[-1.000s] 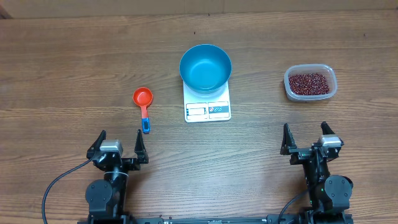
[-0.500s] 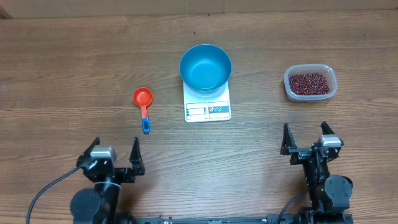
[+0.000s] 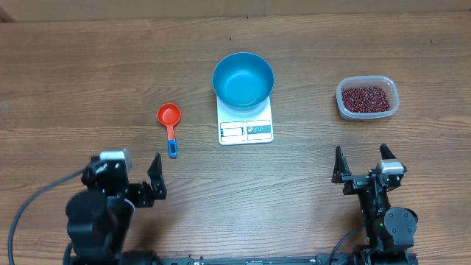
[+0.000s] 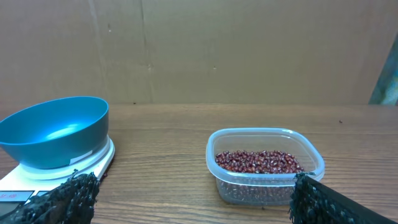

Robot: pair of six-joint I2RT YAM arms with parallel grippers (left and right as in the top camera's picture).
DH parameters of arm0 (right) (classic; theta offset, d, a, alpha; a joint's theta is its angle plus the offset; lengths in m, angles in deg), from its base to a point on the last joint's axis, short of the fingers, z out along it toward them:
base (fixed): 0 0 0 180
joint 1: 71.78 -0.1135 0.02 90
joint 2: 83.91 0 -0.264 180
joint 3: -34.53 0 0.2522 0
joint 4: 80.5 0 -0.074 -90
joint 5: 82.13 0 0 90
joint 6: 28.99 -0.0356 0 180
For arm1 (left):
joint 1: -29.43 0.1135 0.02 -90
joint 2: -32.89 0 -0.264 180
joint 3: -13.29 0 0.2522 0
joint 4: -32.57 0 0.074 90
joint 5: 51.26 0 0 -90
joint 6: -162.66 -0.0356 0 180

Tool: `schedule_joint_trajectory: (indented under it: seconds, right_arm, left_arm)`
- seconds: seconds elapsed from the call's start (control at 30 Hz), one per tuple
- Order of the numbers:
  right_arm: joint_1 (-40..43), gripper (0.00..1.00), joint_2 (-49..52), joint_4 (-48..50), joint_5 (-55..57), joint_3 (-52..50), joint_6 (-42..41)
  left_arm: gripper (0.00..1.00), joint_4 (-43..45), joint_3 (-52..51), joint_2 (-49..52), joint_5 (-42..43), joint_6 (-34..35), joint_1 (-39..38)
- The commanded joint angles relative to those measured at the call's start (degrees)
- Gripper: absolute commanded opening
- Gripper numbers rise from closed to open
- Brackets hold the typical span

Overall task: Scoop item into bowl and weigh 150g on scale
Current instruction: 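Move the left gripper forward over the red scoop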

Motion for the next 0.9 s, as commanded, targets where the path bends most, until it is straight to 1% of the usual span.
schedule_joint_trajectory:
  seconds: [0.0, 0.1, 0.23, 0.63, 0.87]
  right_arm:
    - [-0.33, 1.0, -0.52, 0.28, 0.57, -0.61, 0.09]
    - [-0.33, 1.0, -0.52, 0.28, 0.55, -0.61, 0.09]
    - [-0.33, 1.0, -0.52, 0.31, 0.57, -0.61, 0.09]
    - [-0.33, 1.0, -0.52, 0.28, 0.55, -0.61, 0.09]
    - [-0.33, 1.0, -0.52, 0.28, 0.55, -0.61, 0.09]
  left_arm:
    - [1.0, -2.38, 5.97, 6.29, 1.01, 0.17, 0.28]
    - [1.0, -5.16, 10.75, 12.0, 2.89, 0.04, 0.22]
    - [0.99, -9.42, 17.14, 18.91, 3.19, -0.07, 0.2]
    - [1.0, -19.15, 27.65, 32.72, 3.19, -0.07, 0.2]
    - [1.0, -24.22, 34.05, 42.16, 3.19, -1.57, 0.2]
